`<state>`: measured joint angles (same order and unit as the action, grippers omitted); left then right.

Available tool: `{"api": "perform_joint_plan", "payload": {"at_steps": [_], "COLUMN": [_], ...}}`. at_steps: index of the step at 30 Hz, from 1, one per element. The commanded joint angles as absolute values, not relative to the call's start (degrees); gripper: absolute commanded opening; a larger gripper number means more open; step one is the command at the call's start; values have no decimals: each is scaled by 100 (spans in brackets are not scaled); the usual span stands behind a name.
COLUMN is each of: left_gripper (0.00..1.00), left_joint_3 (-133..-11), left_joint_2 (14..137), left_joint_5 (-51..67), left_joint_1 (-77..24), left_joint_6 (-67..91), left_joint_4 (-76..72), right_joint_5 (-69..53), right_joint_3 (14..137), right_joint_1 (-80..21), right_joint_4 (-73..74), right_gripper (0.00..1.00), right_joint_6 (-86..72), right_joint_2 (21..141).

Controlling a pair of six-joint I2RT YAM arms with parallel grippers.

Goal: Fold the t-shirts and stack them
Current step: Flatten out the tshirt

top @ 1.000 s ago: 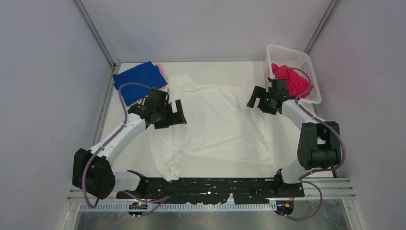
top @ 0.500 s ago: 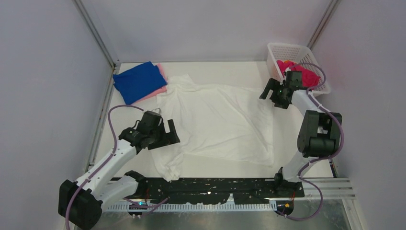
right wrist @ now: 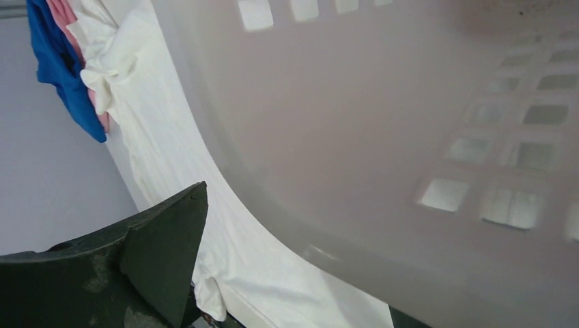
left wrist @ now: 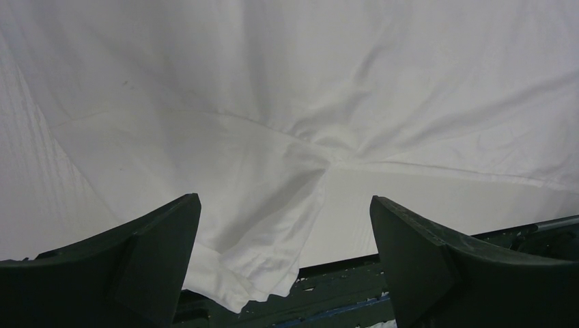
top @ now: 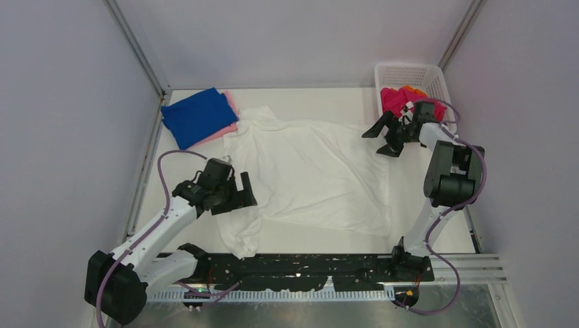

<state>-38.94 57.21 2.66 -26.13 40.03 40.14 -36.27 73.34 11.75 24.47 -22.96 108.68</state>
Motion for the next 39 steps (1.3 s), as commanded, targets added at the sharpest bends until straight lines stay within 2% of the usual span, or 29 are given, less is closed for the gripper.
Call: {"api": "perform_joint_plan", "payload": {"at_steps": [1, 9, 16, 22, 28, 39], "left_gripper": [100, 100, 100, 100, 99, 100], "left_joint_3": [-3960, -4031, -3856, -3475, -3253, -3388], "left_joint_2": [5761, 5831, 5742, 5807, 5982, 5887], "left_joint_5": [397, 562, 437, 902, 1135, 1808], "left_joint_1": [-2628, -2628, -2628, -2676, -3148, -4465], "left_joint_6": [3928, 3812, 3754, 3758, 3806, 4337], "left_joint_4": [3923, 3914, 4029, 3882, 3860, 3684], "right_joint_5": [-4121, -4320, -3675, -2818, -2140, -1989], "right_joint_3": [7434, 6837, 6094, 5360, 4424, 4211], "right_joint_1": [1408, 1584, 1728, 1731, 1727, 1727], "right_joint_4": [1995, 2321, 1900, 1913, 1880, 2094], "right_gripper": [96, 95, 96, 96, 95, 95], "right_joint_6": [-2682, -2407, -2629, -2526, -2506, -2363], "right_joint_2": [10634, 10318, 9485, 8260, 7083, 6336]}}
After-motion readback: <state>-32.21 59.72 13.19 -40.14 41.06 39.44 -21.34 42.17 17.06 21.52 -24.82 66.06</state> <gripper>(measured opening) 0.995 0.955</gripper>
